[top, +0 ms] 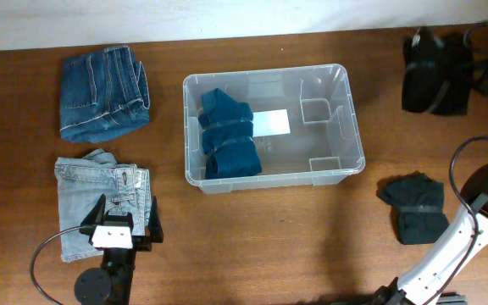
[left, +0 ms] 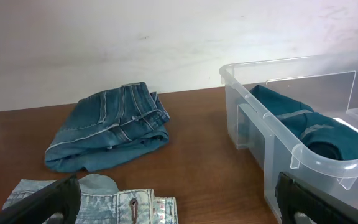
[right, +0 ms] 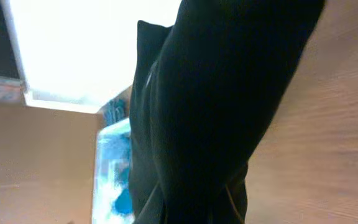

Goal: Pack container
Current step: 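Lift the black garment with the right gripper and carry it over the bin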

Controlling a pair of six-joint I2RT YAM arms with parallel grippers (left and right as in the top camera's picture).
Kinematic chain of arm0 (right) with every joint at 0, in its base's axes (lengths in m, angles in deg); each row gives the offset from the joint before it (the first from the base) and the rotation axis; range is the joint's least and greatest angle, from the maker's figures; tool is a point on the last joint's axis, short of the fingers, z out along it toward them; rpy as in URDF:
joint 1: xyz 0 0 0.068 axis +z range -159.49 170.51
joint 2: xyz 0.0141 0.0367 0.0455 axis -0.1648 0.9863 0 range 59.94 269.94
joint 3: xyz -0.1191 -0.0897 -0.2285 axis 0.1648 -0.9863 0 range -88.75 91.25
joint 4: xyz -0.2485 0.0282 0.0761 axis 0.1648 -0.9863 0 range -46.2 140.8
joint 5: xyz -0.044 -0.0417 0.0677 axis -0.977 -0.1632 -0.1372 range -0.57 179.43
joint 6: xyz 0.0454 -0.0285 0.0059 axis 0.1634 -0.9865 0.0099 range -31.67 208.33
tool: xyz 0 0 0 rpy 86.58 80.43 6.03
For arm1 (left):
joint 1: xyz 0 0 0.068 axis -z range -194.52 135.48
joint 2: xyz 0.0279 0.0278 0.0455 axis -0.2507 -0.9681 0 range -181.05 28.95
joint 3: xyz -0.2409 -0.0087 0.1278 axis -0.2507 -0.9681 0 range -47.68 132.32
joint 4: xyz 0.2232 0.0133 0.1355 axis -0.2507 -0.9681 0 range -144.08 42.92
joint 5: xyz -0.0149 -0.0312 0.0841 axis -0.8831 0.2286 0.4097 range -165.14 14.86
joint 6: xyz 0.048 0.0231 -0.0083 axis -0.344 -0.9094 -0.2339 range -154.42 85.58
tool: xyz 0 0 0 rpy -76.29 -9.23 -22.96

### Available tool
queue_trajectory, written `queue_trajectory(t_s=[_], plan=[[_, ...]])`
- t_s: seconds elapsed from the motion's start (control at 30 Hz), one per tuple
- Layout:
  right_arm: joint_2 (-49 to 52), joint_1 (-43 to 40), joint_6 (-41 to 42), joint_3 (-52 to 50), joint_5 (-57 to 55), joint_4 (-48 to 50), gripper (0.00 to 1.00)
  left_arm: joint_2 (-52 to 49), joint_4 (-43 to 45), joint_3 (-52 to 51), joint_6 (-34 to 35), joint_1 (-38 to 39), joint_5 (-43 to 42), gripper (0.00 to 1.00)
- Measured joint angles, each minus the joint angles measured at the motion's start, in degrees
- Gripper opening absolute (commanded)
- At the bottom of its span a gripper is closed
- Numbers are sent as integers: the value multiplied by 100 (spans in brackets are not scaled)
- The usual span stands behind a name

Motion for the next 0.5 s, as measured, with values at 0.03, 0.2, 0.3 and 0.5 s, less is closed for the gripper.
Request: queue_trajectory(t_s=[0.03, 0.2, 0.3, 0.5], plan=[[-76, 70, 140, 181, 46, -39, 4, 0, 0, 0, 0, 0, -2, 99], [-549, 632, 501, 485, 203, -42, 5, 0, 0, 0, 0, 0, -2, 99], [-787, 1215, 702, 533, 48, -39, 4, 0, 0, 0, 0, 0, -2, 99], [-861, 2590, 1152, 494, -1217, -39, 4, 0, 0, 0, 0, 0, -2, 99]])
